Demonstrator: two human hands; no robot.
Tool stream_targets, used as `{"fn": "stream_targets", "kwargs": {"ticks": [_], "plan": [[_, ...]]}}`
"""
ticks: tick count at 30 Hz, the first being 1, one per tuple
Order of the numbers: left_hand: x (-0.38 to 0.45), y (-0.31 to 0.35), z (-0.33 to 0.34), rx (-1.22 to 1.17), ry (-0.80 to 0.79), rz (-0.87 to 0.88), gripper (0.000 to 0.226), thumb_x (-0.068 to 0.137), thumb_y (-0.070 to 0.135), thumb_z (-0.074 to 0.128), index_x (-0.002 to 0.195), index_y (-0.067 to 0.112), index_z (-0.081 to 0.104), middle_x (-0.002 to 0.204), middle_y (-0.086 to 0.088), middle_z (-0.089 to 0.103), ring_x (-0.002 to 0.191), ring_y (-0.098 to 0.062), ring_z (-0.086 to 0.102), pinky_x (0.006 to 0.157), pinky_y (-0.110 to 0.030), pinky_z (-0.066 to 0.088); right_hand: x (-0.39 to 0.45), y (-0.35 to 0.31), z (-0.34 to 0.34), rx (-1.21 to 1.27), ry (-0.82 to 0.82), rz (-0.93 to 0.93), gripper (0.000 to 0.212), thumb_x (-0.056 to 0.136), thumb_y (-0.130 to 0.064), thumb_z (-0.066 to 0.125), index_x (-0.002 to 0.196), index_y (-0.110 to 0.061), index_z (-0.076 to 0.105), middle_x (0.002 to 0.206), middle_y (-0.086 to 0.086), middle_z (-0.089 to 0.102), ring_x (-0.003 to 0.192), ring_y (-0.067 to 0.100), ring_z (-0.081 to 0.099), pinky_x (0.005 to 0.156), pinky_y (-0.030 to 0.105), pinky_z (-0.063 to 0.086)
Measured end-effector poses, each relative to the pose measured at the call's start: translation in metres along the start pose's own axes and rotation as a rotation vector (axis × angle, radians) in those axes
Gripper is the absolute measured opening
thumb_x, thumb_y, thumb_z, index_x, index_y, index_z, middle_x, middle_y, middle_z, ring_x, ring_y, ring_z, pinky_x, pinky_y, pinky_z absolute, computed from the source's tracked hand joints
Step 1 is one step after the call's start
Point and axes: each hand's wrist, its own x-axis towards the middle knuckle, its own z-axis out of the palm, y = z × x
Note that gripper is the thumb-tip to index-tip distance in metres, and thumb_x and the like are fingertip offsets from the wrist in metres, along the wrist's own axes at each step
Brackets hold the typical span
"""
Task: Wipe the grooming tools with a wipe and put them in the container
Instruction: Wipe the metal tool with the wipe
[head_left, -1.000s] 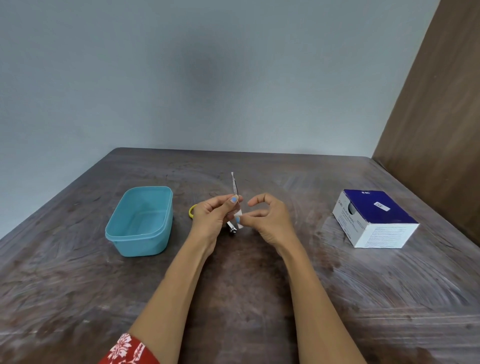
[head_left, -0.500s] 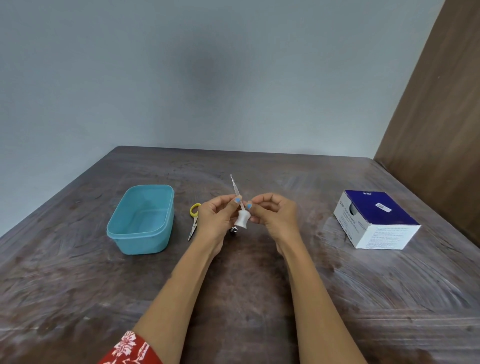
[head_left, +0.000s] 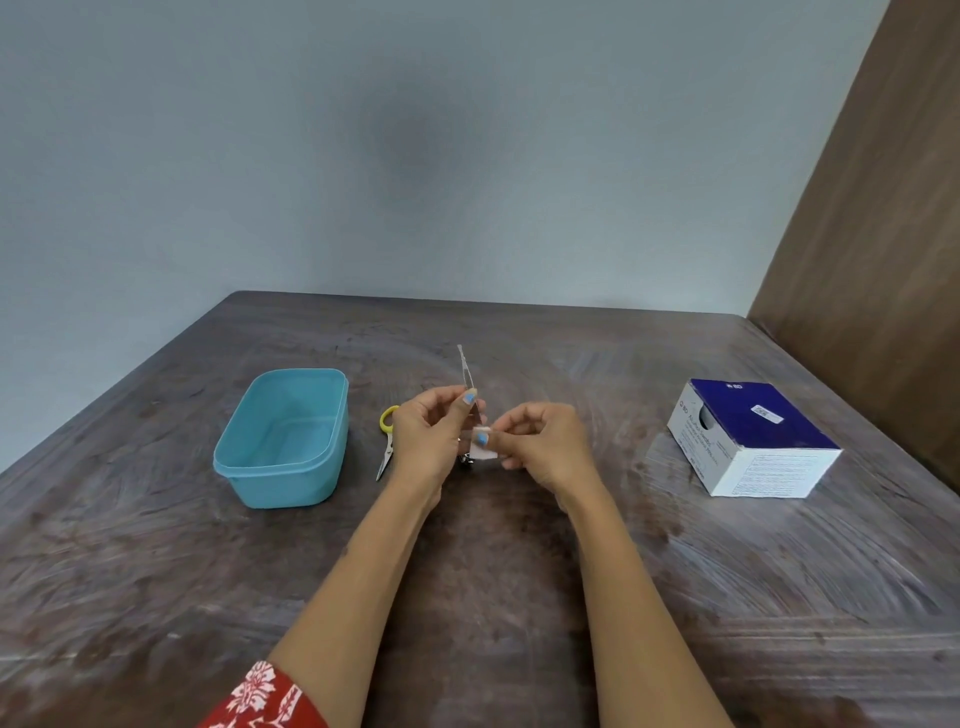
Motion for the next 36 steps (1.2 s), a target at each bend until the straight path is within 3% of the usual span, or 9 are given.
{"fn": "stream_targets", "kwargs": {"ticks": [4, 6, 9, 14, 19, 24, 31, 36], "plan": [[0.003, -0.001, -0.001, -0.053, 0.035, 0.022, 0.013, 0.089, 0.004, 0.057, 0.099, -0.003, 0.061, 0.078, -0.008, 0.066, 0.065, -0.014, 0.063, 0.058, -0.025, 0.058, 0.006, 0.004, -0.003, -0.087, 0.204, -0.054, 0.016, 0.069, -0.017, 0.081, 0.062, -0.018, 0.067, 0.057, 0.000, 0.066, 0.050, 0.009, 0.059, 0.054, 0.025, 0.051], [0.001, -0.003, 0.000, -0.040, -0.028, 0.011, 0.012, 0.089, 0.003, 0.057, 0.097, -0.004, 0.062, 0.076, -0.010, 0.065, 0.060, -0.012, 0.062, 0.058, -0.026, 0.058, 0.006, 0.002, -0.003, 0.026, 0.293, -0.062, 0.015, 0.071, -0.016, 0.080, 0.065, -0.015, 0.066, 0.062, 0.004, 0.068, 0.052, 0.012, 0.062, 0.059, 0.029, 0.055], [-0.002, -0.007, 0.005, 0.003, -0.128, 0.007, 0.005, 0.086, 0.000, 0.059, 0.087, 0.001, 0.064, 0.073, -0.014, 0.063, 0.056, -0.012, 0.060, 0.057, -0.025, 0.058, 0.004, -0.004, -0.003, 0.234, 0.354, -0.082, 0.010, 0.076, -0.009, 0.076, 0.075, -0.007, 0.067, 0.071, 0.013, 0.069, 0.057, 0.017, 0.064, 0.057, 0.026, 0.056], [-0.003, -0.012, 0.009, 0.056, -0.183, 0.039, 0.009, 0.082, -0.003, 0.064, 0.090, 0.000, 0.065, 0.076, -0.015, 0.063, 0.061, -0.016, 0.058, 0.057, -0.024, 0.058, 0.002, -0.007, 0.002, 0.271, 0.320, -0.131, 0.007, 0.078, -0.007, 0.074, 0.077, -0.012, 0.068, 0.069, 0.007, 0.071, 0.060, 0.014, 0.066, 0.064, 0.030, 0.058], [0.000, -0.014, 0.006, 0.073, -0.154, 0.059, 0.012, 0.082, -0.001, 0.065, 0.093, -0.001, 0.066, 0.072, -0.013, 0.064, 0.057, -0.010, 0.061, 0.058, -0.026, 0.058, -0.004, -0.014, 0.003, 0.350, 0.291, -0.156, 0.015, 0.086, 0.000, 0.056, 0.089, -0.012, 0.065, 0.069, 0.009, 0.070, 0.058, 0.012, 0.067, 0.058, 0.020, 0.054], [-0.002, -0.011, 0.005, 0.050, -0.176, 0.075, 0.011, 0.083, -0.003, 0.062, 0.088, 0.006, 0.067, 0.071, -0.012, 0.065, 0.055, -0.008, 0.061, 0.058, -0.026, 0.058, -0.002, -0.011, 0.001, 0.355, 0.204, -0.155, 0.018, 0.076, 0.003, 0.071, 0.083, -0.012, 0.063, 0.071, 0.005, 0.072, 0.065, 0.014, 0.068, 0.066, 0.027, 0.056], [-0.003, -0.014, 0.008, 0.090, -0.239, 0.054, 0.019, 0.083, -0.006, 0.060, 0.102, -0.011, 0.062, 0.070, -0.011, 0.062, 0.053, -0.005, 0.062, 0.057, -0.024, 0.058, 0.000, -0.008, 0.001, 0.374, 0.252, -0.141, 0.021, 0.074, -0.002, 0.076, 0.080, -0.017, 0.062, 0.076, 0.005, 0.073, 0.076, 0.016, 0.069, 0.069, 0.027, 0.055], [-0.003, -0.014, 0.006, 0.100, -0.252, 0.068, 0.018, 0.084, -0.006, 0.060, 0.102, -0.010, 0.062, 0.068, -0.010, 0.062, 0.053, -0.005, 0.062, 0.058, -0.025, 0.058, -0.001, -0.010, 0.002, 0.381, 0.253, -0.113, 0.024, 0.072, -0.001, 0.076, 0.083, -0.015, 0.060, 0.068, 0.002, 0.072, 0.067, 0.014, 0.068, 0.069, 0.027, 0.056]]}}
